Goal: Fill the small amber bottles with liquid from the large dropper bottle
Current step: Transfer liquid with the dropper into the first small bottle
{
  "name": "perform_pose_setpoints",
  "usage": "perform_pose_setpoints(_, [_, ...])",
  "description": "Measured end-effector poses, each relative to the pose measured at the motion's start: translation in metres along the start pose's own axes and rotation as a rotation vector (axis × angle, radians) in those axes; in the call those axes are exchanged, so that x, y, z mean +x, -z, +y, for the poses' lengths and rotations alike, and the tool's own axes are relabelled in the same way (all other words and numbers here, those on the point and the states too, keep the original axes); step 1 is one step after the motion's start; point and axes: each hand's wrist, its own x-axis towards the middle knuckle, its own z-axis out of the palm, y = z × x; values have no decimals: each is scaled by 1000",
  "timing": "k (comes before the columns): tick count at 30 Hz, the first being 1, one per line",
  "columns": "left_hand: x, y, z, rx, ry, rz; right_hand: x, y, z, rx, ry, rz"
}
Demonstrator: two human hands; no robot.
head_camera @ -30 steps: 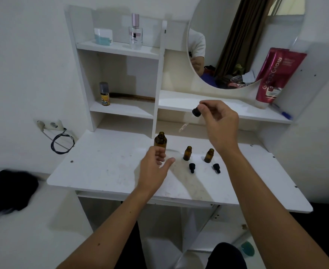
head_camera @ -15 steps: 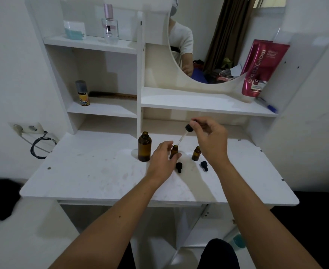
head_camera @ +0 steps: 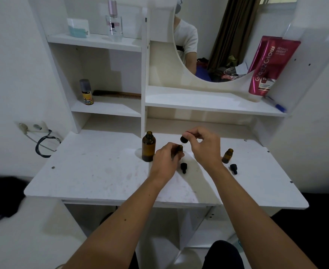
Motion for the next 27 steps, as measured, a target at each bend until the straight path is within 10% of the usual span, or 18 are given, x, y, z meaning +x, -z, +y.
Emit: perform_pose_setpoints(27, [0, 4, 6, 14, 19, -4, 5, 10, -10, 29, -67, -14])
